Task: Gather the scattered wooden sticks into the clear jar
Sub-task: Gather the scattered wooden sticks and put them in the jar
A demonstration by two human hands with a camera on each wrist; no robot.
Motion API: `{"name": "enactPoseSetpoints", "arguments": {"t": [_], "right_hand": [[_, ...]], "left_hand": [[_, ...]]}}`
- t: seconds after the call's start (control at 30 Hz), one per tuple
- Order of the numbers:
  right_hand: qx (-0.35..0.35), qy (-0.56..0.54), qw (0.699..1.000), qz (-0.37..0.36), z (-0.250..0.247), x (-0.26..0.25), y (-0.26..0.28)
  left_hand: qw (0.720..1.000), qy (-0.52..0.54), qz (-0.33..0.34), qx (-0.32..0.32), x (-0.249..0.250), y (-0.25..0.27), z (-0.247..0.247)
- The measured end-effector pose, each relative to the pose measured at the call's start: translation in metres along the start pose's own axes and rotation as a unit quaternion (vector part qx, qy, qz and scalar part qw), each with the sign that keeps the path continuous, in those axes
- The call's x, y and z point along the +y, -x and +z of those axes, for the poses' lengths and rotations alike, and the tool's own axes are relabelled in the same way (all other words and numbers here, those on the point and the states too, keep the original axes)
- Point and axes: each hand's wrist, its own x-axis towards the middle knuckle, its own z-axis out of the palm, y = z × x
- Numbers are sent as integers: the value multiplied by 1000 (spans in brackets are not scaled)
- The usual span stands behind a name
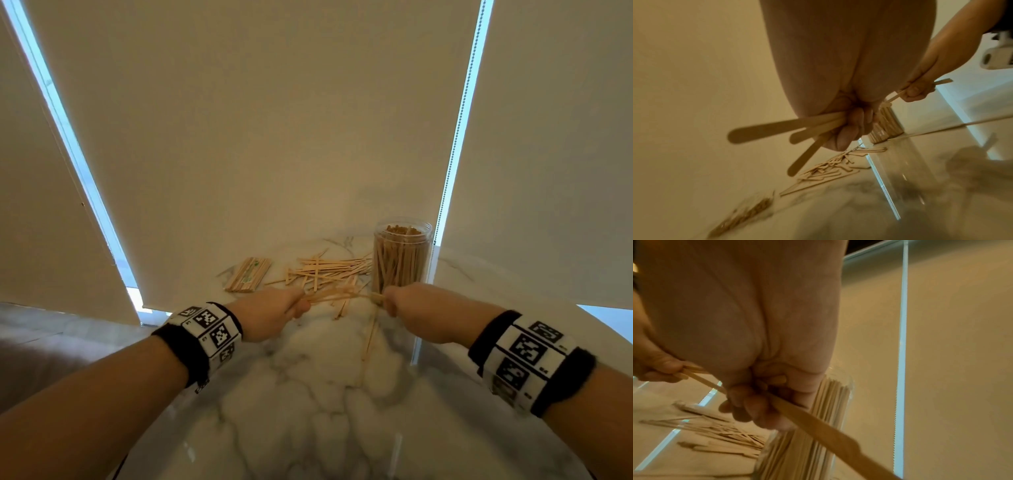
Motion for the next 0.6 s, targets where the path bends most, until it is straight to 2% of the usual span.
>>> {"name": "enactPoseSetpoints", "arguments": {"t": [0.07,0.17,0.27,0.33,0.43,0.6], "right_hand": [[38,-88,995,29,-3,4,-4],[113,-224,967,39,-7,-7,-10],[142,-224,964,8,-10,-31,-17],[131,-198,971,-38,-15,-48,-21],[109,-137,982,-73,-19,-63,-24],[104,-223,967,-70,-12,-65,-24]], "left_hand": [[997,64,-24,40,-3,1,0],[975,189,-44,108,15,-2,3],[938,313,-38,146,47,-11,6],[916,369,-29,155,63,-20,9],[892,402,-46,203,73,-32,10],[849,437,-75,289,64,-44,15]]}}
